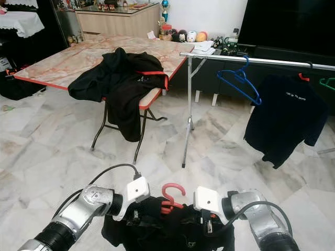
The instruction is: Hang hanger
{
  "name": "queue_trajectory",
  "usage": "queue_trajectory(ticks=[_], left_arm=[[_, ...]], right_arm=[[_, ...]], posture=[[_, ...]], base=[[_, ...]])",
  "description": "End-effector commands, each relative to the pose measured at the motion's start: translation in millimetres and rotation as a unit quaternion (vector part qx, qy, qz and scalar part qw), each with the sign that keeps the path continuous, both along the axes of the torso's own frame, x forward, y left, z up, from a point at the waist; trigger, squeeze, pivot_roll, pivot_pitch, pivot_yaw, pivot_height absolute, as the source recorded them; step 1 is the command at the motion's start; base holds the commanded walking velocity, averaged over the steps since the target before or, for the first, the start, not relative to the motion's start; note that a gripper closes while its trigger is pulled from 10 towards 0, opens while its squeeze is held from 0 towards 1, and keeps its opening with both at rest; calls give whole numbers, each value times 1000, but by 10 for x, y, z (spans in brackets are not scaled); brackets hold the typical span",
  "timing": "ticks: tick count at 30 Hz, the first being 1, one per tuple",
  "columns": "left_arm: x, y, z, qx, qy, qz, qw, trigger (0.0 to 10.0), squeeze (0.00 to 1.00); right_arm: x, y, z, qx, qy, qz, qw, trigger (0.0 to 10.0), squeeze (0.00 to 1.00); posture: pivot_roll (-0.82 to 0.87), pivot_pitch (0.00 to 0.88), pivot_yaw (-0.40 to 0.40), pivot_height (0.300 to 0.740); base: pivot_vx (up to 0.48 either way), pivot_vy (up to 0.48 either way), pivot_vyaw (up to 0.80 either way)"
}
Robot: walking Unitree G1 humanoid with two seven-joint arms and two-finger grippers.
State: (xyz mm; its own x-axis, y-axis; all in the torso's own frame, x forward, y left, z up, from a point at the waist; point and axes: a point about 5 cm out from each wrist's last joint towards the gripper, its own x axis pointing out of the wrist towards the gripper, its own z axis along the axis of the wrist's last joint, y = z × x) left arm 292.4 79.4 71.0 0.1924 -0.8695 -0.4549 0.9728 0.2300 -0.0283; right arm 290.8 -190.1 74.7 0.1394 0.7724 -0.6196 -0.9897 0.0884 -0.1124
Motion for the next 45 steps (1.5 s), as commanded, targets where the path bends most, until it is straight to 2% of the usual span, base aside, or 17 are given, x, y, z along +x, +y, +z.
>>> queue_trajectory(ticks=[1,39,40,41,42,44,45], left_arm=[[26,2,35,-4,-4,-5,1000,0,0],[46,-11,54,-6,-9,-6,1000,0,0],[51,-13,57,-7,-9,-5,1000,0,0],[52,-13,58,-7,-9,-5,1000,0,0],[54,-14,59,-7,-10,-5,1000,0,0],[55,-14,60,-7,-10,-4,1000,0,0],[57,-14,61,-8,-11,-1,1000,0,0]], right_arm=[[72,65,139,27,-29,3,999,0,0],[127,40,172,31,-25,-13,999,0,0],[130,34,168,28,-18,-14,999,6588,0],[128,32,167,27,-14,-14,999,6588,0],[123,29,164,28,-8,-12,1000,10000,502],[120,28,163,28,-3,-11,1000,10000,502],[113,25,158,30,4,-11,999,10000,1000]], posture=[[-72,0,36,740],[-69,4,31,740],[-68,7,27,740],[-68,7,27,740],[-68,8,27,740],[-68,8,27,740],[-68,8,27,740]], base=[[0,0,0],[0,0,0],[0,0,0],[0,0,0],[0,0,0],[0,0,0],[0,0,0]])
